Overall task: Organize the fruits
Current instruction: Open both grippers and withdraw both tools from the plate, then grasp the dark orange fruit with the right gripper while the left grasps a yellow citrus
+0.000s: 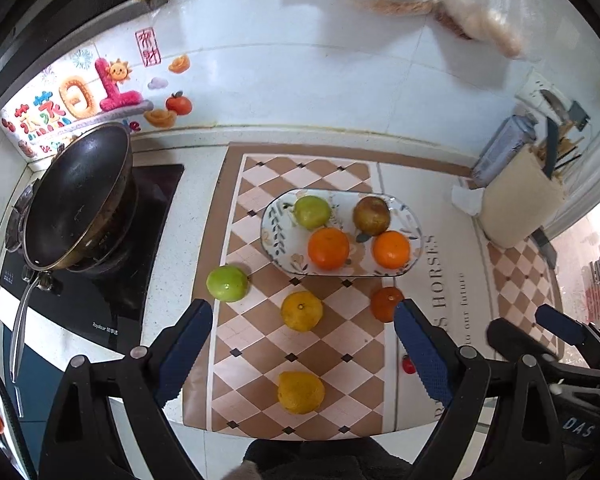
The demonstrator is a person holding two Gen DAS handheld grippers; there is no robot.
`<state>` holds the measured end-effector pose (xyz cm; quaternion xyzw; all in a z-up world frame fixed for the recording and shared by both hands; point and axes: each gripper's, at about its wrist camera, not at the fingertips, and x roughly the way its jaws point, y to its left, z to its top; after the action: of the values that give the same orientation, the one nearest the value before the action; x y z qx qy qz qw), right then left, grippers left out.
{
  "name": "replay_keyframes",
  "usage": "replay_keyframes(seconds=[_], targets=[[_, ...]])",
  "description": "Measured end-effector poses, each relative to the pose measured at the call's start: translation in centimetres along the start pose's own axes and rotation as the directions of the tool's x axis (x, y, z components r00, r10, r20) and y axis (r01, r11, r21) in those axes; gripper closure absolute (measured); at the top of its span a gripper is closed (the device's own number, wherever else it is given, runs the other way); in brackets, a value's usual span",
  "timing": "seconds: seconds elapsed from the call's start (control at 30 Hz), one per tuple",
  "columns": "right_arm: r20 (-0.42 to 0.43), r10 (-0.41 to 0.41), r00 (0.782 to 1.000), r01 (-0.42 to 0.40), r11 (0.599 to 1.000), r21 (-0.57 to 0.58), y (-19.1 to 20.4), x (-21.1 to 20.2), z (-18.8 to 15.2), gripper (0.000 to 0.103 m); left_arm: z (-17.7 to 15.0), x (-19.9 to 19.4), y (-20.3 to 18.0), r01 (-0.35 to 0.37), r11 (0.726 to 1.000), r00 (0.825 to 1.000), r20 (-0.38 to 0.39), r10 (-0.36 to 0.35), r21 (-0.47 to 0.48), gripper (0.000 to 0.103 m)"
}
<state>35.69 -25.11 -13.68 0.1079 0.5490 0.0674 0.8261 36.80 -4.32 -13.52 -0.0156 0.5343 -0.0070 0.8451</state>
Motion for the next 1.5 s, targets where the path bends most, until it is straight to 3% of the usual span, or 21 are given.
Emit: replay_keyframes(seconds=[0.2, 0.4, 0.47, 0.7, 0.77, 0.83, 1.03, 1.17, 1.2, 1.27, 1.3, 1.33, 1.5], targets=[[-0.056, 0.01, 0.998, -0.008, 0.999, 0.036, -1.8, 5.1, 0.8, 0.009, 0.5, 4.0, 2.5, -0.084, 0.995, 0.995, -0.059, 0.081, -0.052, 0.003], [-0.191, 0.059, 0.98, -0.042, 0.995, 0.093, -3.7, 13.6, 0.8, 0.014, 0.1, 9.0, 4.8, -0.161, 0.983, 0.976, -0.158, 0.147, -0.084, 0.003], [-0.222, 0.073, 0.972, -0.049, 0.993, 0.111, -4.0, 16.1, 0.6, 0.031, -0.2, 10.8, 5.0, -0.167, 0.982, 0.968, -0.206, 0.146, -0.088, 0.003], [-0.331, 0.074, 0.941, -0.032, 0.991, 0.132, -4.4, 23.9, 0.0, 0.031, -0.5, 15.8, 3.8, -0.147, 0.987, 0.94, -0.32, 0.119, -0.062, 0.003], [-0.346, 0.078, 0.935, -0.036, 0.991, 0.126, -4.4, 25.3, -0.2, 0.039, -0.5, 17.0, 3.1, -0.135, 0.989, 0.932, -0.346, 0.11, -0.051, 0.003], [-0.351, 0.076, 0.933, -0.036, 0.992, 0.12, -4.4, 26.1, -0.5, 0.044, -0.4, 17.8, 2.6, -0.118, 0.992, 0.926, -0.366, 0.094, -0.044, 0.003], [-0.371, 0.077, 0.925, -0.039, 0.993, 0.108, -4.9, 25.1, -2.3, 0.044, -0.9, 20.7, 0.2, -0.031, 1.0, 0.894, -0.446, 0.028, 0.0, 0.003], [-0.398, 0.097, 0.912, -0.045, 0.989, 0.138, -5.2, 24.7, -4.1, 0.044, -1.4, 22.7, -0.8, -0.027, 0.999, 0.882, -0.469, 0.04, 0.034, 0.003], [-0.399, 0.1, 0.912, -0.044, 0.988, 0.147, -5.3, 24.7, -4.4, 0.044, -1.5, 23.3, -1.0, -0.024, 0.999, 0.88, -0.474, 0.039, 0.038, 0.004], [-0.394, 0.109, 0.913, -0.047, 0.985, 0.164, -5.3, 24.6, -4.5, 0.044, -1.5, 24.0, -1.5, 0.005, 0.999, 0.879, -0.476, 0.016, 0.041, 0.021], [-0.39, 0.109, 0.914, -0.046, 0.985, 0.168, -5.3, 24.7, -4.5, 0.044, -1.6, 24.2, -1.7, 0.009, 0.999, 0.879, -0.476, 0.016, 0.049, 0.037], [-0.387, 0.107, 0.916, -0.044, 0.985, 0.167, -5.2, 24.7, -4.5, 0.044, -1.6, 24.4, -1.9, 0.011, 0.998, 0.878, -0.479, 0.018, 0.058, 0.046], [-0.384, 0.102, 0.918, -0.039, 0.985, 0.17, -5.7, 24.3, -3.9, 0.044, -2.0, 24.2, -2.8, 0.002, 0.996, 0.885, -0.464, 0.039, 0.088, 0.046]])
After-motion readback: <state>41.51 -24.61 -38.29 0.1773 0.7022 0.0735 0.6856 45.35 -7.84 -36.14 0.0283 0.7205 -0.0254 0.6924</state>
